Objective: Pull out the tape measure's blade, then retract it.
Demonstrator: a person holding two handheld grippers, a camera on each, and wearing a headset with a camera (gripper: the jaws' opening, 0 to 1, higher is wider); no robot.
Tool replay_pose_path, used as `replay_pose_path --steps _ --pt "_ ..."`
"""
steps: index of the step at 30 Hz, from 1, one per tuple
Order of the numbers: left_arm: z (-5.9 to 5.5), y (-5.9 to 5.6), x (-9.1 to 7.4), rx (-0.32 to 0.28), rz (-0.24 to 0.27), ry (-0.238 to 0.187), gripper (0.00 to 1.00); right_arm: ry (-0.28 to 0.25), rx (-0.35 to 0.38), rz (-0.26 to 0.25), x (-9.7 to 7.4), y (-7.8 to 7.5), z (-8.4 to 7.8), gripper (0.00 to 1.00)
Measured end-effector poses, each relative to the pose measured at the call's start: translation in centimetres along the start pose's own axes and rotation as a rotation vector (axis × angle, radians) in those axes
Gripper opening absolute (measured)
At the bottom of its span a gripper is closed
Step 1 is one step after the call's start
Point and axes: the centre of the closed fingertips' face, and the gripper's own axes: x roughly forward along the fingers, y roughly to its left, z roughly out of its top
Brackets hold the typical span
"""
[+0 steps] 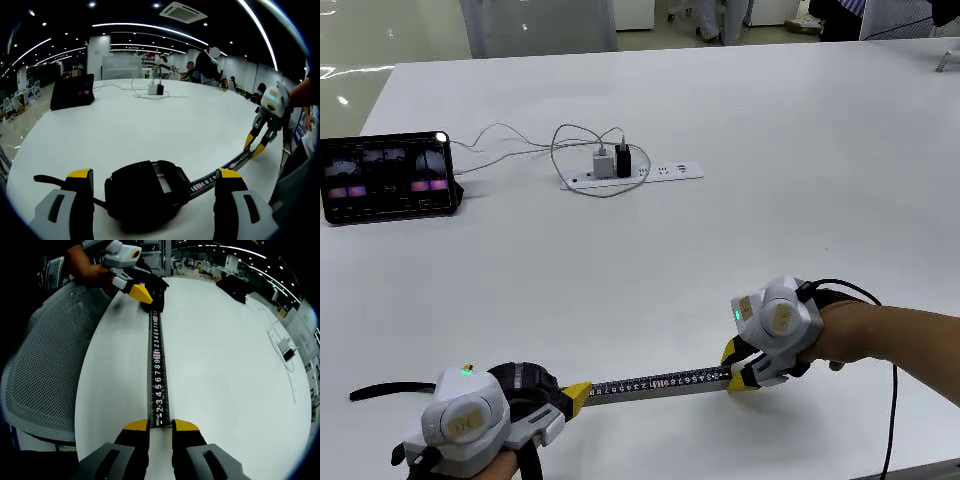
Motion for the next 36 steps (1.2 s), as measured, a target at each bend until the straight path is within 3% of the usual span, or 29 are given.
replay_pose_path --steps 4,9,17,24,28,31,34,36 --pt "0.4 0.2 0.0 -0.017 0.015 -0.015 0.99 0.024 -0.018 -0.015 0.1 0.0 0.0 0.12" --pt "-0.4 0.1 0.0 -0.003 0.014 0.006 0.99 0.028 0.011 -0.017 0.1 -0.1 -0.1 0.11" --pt "-0.5 0.4 0.0 -0.029 0.030 0.020 0.97 0.057 0.031 -0.023 0.2 -0.1 -0.1 0.11" --pt "-0.9 0.6 0.0 -0.010 0.045 0.046 0.80 0.052 0.099 -0.027 0.2 -0.2 -0.1 0.10" --pt "-1.3 0.7 0.0 -0.019 0.057 0.072 0.77 0.060 0.111 -0.031 0.2 -0.2 0.0 0.10" --pt "-0.9 0.7 -0.1 -0.070 0.057 0.063 0.78 0.060 0.123 -0.027 0.2 -0.3 0.0 0.10" --pt "-1.5 0.8 0.0 -0.032 0.073 0.113 0.72 0.060 0.142 -0.022 0.2 -0.3 -0.1 0.10" --pt "-1.5 0.5 0.1 -0.027 0.059 0.119 0.67 0.063 0.139 -0.021 0.2 -0.2 -0.1 0.10"
